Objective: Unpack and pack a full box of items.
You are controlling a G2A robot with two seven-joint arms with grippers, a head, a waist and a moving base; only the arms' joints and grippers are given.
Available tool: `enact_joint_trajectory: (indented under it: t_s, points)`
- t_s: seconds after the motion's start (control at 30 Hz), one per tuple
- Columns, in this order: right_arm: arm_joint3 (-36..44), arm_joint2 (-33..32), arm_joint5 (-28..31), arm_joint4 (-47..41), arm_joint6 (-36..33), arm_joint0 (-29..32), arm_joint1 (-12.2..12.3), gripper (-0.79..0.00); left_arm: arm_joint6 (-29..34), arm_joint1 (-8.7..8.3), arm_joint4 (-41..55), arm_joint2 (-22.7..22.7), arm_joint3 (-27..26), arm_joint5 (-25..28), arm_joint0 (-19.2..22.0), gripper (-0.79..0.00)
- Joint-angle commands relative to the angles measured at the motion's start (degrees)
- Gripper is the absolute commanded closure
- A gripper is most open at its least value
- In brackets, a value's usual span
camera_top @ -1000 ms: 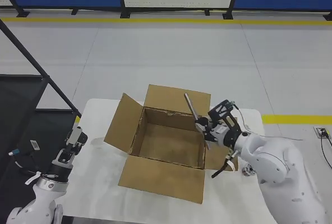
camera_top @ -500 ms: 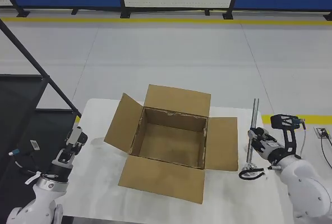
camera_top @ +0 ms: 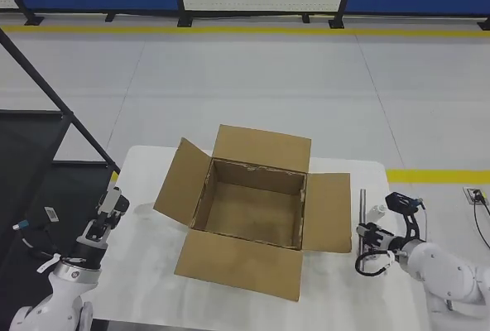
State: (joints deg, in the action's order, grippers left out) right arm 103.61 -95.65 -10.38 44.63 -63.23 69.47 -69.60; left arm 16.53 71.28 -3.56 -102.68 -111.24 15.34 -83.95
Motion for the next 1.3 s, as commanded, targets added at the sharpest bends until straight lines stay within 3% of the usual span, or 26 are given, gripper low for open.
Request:
enact_joint_trajectory:
  t_s: [0.0,0.57,1.27]
  points:
    - [-3.3,1.0,0.2,-0.3,-0.2,-1.2,0.1,0.0,0.0,0.0,0.0,0.0,0.0,0.0,0.0,-0.785]
    - [-19.4,9.6,0.2,2.2,2.7,-9.2,0.1,0.0,0.0,0.0,0.0,0.0,0.0,0.0,0.0,-0.785]
    - [-26.1,14.0,4.5,3.6,4.5,-12.3,0.5,0.0,0.0,0.0,0.0,0.0,0.0,0.0,0.0,-0.785]
